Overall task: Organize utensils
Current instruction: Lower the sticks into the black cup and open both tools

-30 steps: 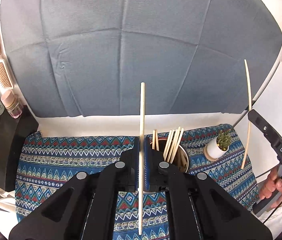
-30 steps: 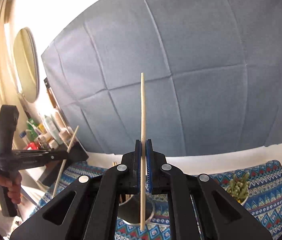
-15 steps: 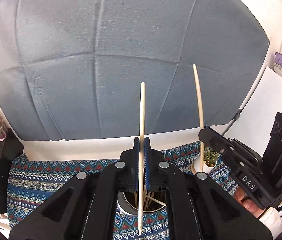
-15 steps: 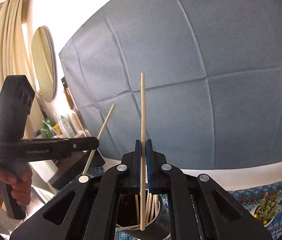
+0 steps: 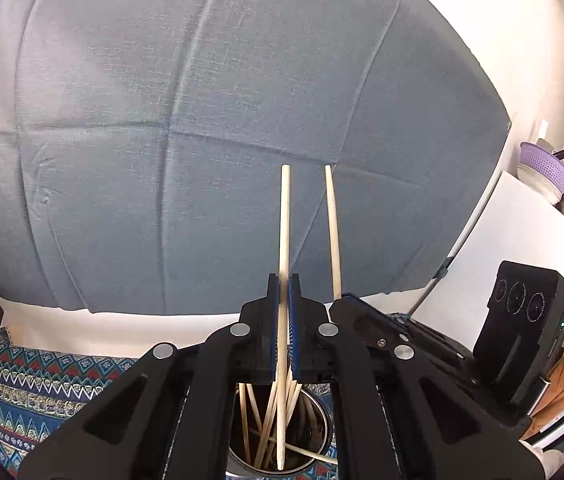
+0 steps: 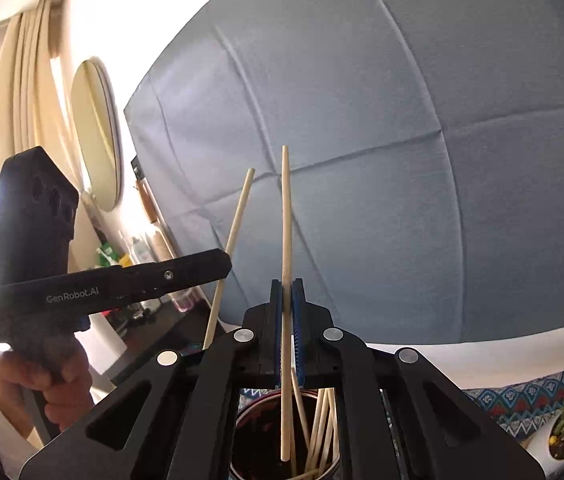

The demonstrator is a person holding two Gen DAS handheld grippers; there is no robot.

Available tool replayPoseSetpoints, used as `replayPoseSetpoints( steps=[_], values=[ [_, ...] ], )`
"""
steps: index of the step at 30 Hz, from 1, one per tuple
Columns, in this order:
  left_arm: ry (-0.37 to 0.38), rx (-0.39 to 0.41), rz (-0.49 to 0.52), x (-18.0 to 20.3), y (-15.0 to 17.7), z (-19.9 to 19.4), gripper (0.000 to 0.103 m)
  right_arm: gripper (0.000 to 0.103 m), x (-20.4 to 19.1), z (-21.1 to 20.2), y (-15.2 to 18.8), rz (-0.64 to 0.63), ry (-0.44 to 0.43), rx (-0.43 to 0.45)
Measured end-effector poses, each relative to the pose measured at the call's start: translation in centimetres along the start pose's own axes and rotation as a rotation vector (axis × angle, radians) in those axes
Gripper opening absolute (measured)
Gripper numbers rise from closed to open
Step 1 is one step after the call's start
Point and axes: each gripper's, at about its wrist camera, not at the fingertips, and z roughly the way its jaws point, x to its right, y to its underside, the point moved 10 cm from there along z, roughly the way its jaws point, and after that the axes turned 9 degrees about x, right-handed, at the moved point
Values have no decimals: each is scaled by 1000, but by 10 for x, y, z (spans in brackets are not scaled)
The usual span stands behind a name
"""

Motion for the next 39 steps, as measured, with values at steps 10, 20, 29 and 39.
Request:
replayPoseSetpoints(
  steps=[10, 20, 29, 39],
  values=[
    [21, 62, -34, -11, 31, 15, 5, 5, 0, 13, 33, 19, -3, -46],
    [7, 37, 31, -10, 75, 15, 5, 5, 6, 1, 67, 1, 34, -118],
    [-11, 38, 92, -7, 75, -2, 5, 5, 6, -19, 87, -22, 45, -184],
    [-31, -34, 158, -2, 94, -15, 5, 5, 0, -28, 103, -87, 74, -260]
  ],
)
